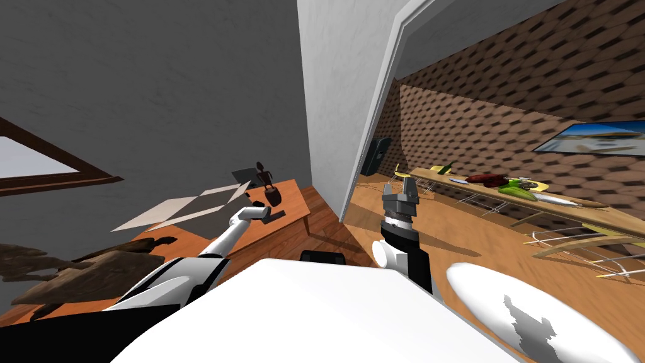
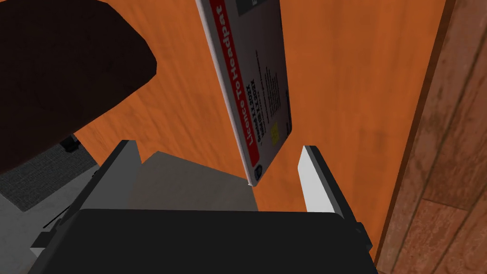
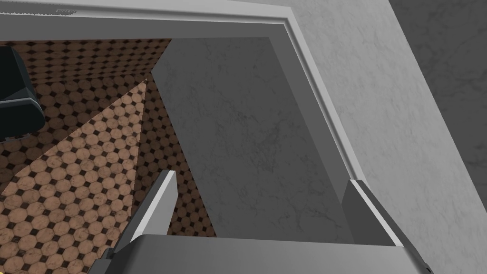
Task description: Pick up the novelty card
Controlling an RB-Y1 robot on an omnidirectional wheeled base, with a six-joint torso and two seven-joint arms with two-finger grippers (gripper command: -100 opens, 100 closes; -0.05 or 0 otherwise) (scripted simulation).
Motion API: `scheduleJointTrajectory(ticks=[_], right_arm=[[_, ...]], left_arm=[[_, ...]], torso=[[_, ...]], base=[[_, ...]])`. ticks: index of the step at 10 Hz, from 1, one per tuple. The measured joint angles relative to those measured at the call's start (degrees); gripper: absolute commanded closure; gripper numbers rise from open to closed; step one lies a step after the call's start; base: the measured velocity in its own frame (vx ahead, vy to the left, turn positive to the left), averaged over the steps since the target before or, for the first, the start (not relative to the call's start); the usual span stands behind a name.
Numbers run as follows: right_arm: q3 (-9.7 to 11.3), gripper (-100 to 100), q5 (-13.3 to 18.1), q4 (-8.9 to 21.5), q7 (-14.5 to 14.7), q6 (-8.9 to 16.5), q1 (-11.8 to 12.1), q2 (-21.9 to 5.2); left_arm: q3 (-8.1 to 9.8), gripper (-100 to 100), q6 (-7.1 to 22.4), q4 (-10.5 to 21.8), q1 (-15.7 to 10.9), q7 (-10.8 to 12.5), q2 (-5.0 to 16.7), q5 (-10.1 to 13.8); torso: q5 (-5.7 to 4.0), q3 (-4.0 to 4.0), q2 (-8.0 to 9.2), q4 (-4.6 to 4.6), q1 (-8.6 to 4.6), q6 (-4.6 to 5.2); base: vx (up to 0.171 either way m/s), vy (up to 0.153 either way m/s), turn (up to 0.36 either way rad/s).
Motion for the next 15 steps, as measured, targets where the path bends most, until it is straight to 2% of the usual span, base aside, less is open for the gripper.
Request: scheduleJointTrajectory(ticks=[15], right_arm=[[0.0,0,0.0,0.0,0.0,0.0,0.0,0.0]], left_arm=[[1.12,-100,18.1,19.6,-9.7,-1.3,4.5,8.6]], torso=[[0.00,-0.07,-0.11,-0.03,-0.02,0.01]], base=[[0.062,-0.005,-0.017]])
